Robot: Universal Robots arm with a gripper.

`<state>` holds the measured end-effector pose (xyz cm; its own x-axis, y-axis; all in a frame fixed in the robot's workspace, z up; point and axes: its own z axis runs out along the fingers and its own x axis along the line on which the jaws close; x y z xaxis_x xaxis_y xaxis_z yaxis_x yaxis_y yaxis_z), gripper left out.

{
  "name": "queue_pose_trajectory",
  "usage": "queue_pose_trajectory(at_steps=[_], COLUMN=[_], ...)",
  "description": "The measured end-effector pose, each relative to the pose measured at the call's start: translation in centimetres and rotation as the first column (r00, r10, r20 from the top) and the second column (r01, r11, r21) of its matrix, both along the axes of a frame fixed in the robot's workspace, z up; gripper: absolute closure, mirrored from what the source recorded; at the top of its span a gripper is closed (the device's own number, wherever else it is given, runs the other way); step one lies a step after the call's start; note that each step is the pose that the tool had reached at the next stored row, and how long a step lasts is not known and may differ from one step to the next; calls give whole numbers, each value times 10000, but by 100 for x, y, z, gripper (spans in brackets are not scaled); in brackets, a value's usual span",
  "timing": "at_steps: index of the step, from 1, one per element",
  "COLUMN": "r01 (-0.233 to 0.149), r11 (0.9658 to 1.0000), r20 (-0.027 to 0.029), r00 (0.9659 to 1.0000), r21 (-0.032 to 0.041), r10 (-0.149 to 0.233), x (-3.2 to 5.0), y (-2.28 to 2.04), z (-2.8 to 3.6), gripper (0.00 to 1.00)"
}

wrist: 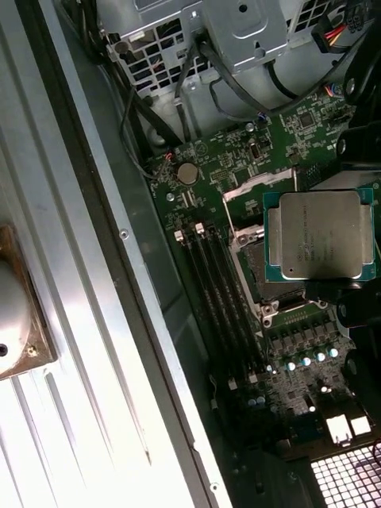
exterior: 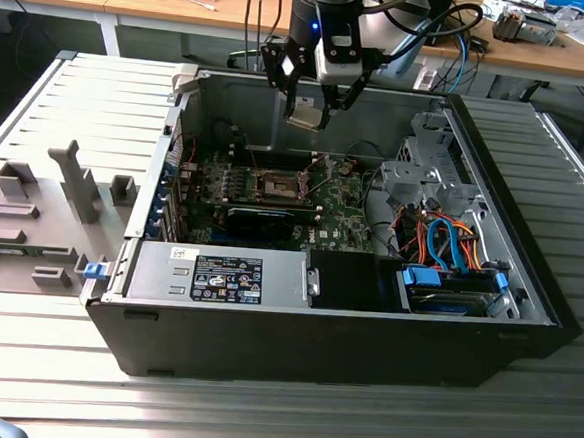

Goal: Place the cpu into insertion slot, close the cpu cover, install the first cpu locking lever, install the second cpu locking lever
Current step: 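Place the cpu into insertion slot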

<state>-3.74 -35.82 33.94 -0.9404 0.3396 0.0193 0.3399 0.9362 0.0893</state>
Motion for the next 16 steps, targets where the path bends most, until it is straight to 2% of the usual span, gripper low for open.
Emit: queue_pose_trajectory(at_steps=[16], r01=[377], r11=[9993], r20=[0], r00=[9993], r21=[0], r10=[-377], x=[0], y=[0], z=[0], gripper=[45])
